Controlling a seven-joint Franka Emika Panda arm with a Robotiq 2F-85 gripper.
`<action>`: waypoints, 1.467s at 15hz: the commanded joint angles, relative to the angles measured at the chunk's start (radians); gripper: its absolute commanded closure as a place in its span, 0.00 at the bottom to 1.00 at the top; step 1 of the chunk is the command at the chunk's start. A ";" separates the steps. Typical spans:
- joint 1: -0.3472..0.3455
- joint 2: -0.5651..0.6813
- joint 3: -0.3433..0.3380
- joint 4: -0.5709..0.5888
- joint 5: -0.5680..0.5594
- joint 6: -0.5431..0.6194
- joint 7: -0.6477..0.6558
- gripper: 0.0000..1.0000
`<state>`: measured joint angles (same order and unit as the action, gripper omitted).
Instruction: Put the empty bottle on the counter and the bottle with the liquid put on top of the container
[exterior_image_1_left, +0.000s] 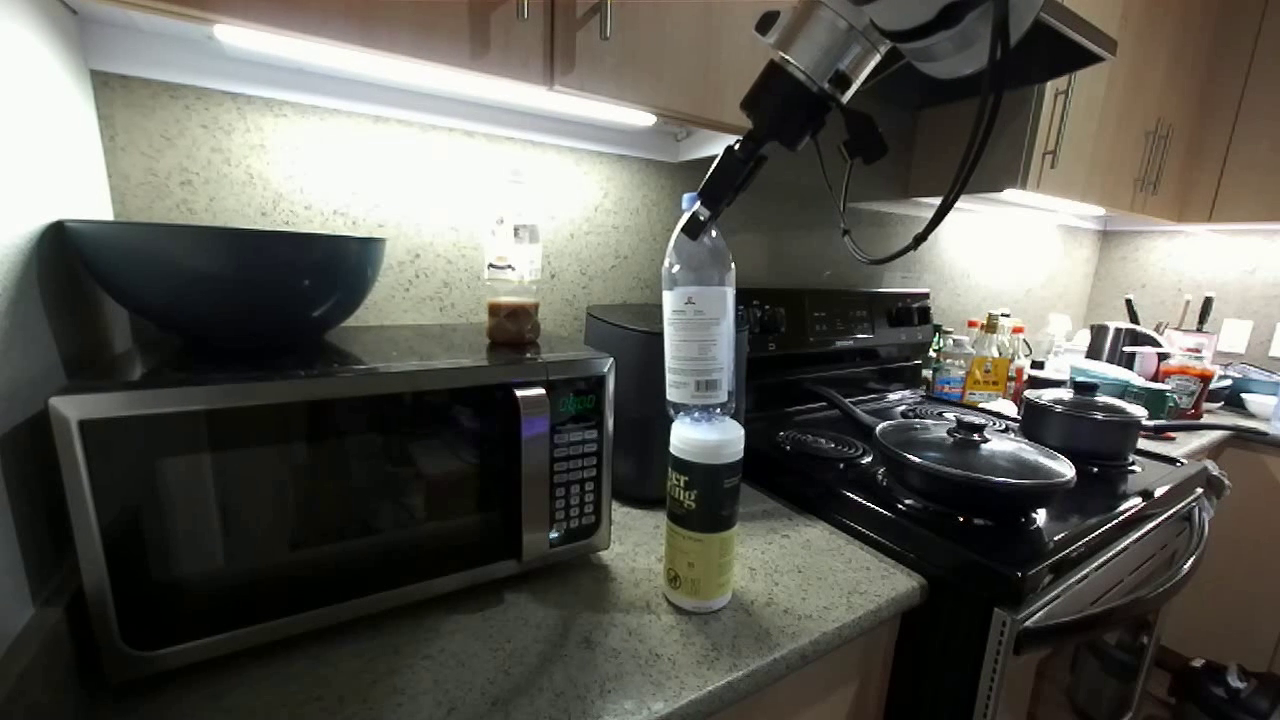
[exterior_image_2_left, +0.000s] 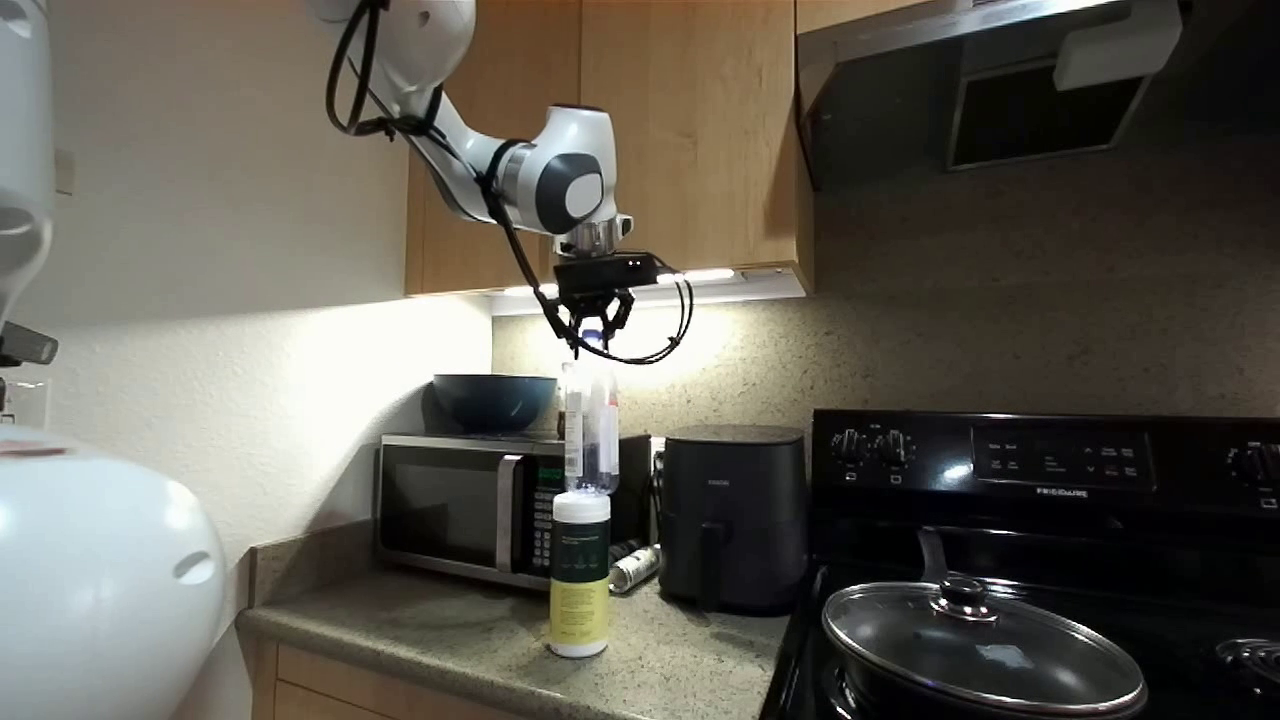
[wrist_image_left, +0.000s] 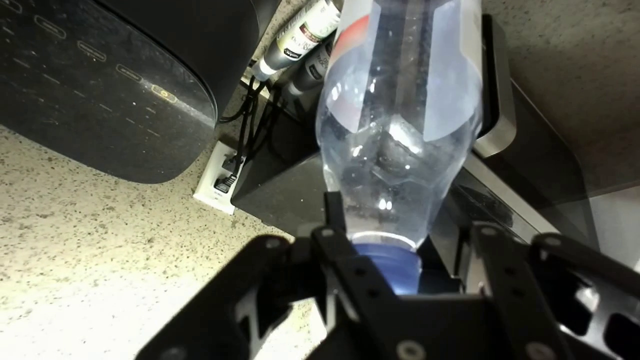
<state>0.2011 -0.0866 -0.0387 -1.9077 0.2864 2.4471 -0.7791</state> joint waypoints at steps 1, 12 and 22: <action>-0.050 -0.015 0.036 0.013 -0.063 -0.067 0.086 0.80; -0.132 -0.152 0.028 -0.166 -0.272 -0.075 0.457 0.86; -0.137 -0.129 -0.010 -0.287 -0.187 0.022 0.467 0.61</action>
<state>0.0702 -0.2158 -0.0552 -2.1972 0.1010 2.4715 -0.3139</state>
